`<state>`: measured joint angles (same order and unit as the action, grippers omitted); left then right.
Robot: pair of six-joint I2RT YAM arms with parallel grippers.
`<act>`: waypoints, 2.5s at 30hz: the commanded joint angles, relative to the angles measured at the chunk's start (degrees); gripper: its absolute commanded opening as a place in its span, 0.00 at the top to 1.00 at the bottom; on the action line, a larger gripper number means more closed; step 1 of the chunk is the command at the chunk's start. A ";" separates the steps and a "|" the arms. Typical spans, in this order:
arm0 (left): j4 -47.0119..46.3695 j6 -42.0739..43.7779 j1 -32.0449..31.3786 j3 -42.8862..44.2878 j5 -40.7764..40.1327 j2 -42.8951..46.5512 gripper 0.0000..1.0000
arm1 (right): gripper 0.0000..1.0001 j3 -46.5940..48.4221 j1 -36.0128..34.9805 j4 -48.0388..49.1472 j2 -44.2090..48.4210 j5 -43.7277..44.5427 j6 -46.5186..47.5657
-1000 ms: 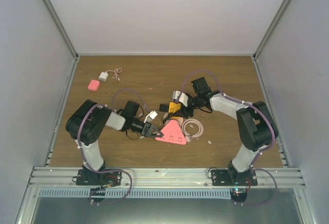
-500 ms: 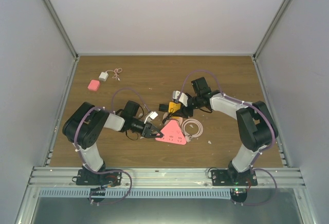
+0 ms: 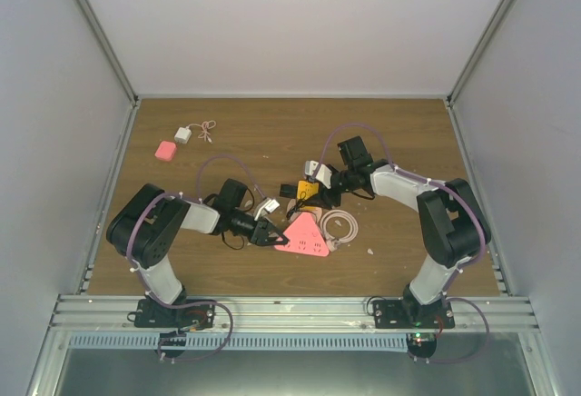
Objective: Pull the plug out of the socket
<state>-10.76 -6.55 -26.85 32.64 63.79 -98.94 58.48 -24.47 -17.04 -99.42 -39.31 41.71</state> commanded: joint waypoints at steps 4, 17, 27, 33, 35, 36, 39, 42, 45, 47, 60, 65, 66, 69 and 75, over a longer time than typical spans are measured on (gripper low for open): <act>-5.70 7.74 -1.80 0.69 3.64 3.12 1.00 | 0.81 -0.32 0.81 -0.88 -2.45 5.74 -1.37; -6.29 1.52 -0.93 3.54 6.14 -6.38 0.50 | 0.81 -0.33 0.82 -0.94 -2.02 5.55 -1.45; -8.38 0.66 -0.83 3.46 6.25 -7.65 0.55 | 0.81 -0.47 0.83 -0.95 -2.10 5.49 -1.33; -9.83 1.00 -0.90 3.25 6.67 -4.66 0.82 | 0.81 -0.47 0.83 -0.98 -2.16 5.13 -1.45; -10.16 1.20 -1.00 3.10 6.91 -3.02 0.89 | 0.81 -0.56 0.82 -0.90 -2.26 5.08 -1.48; -10.33 1.33 -1.17 2.80 6.96 -2.07 0.93 | 0.81 -0.57 0.80 -0.82 -2.34 4.95 -1.61; -9.90 2.12 -1.39 2.15 6.87 -0.49 0.98 | 0.82 -0.48 0.75 -0.76 -2.70 5.10 -1.84; -7.91 3.56 -1.47 2.50 5.53 0.23 1.00 | 0.83 -0.60 0.74 0.12 -2.96 6.70 -2.58; -7.50 4.03 -2.06 2.35 4.78 1.23 1.00 | 0.85 -0.65 0.69 1.33 -3.13 8.79 -3.73; -7.58 4.08 -2.61 2.10 4.77 2.11 1.00 | 0.86 -0.72 0.73 1.85 -3.31 9.88 -4.27; -24.11 -15.62 -1.33 -0.77 16.18 -1.52 1.00 | 0.90 -1.09 0.67 3.86 -4.46 13.27 -5.94; -29.55 -21.63 -0.81 -1.44 18.34 -3.08 1.00 | 0.91 -1.07 0.69 3.91 -4.71 13.54 -5.94; -30.43 -21.88 -0.83 -1.66 18.58 -2.99 1.00 | 0.91 -1.07 0.71 3.92 -4.81 13.49 -5.94; -27.68 -17.61 -1.06 -1.91 16.87 -0.73 1.00 | 0.91 -0.95 0.68 3.81 -4.96 13.50 -5.94; -12.07 -1.89 -2.27 0.08 7.99 5.41 1.00 | 0.92 -0.77 0.71 3.59 -5.37 13.65 -5.94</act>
<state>-22.22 -24.45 -26.68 30.59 66.67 -100.12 58.52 -24.67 -14.44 -100.64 -38.87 37.01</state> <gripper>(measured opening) 0.335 0.629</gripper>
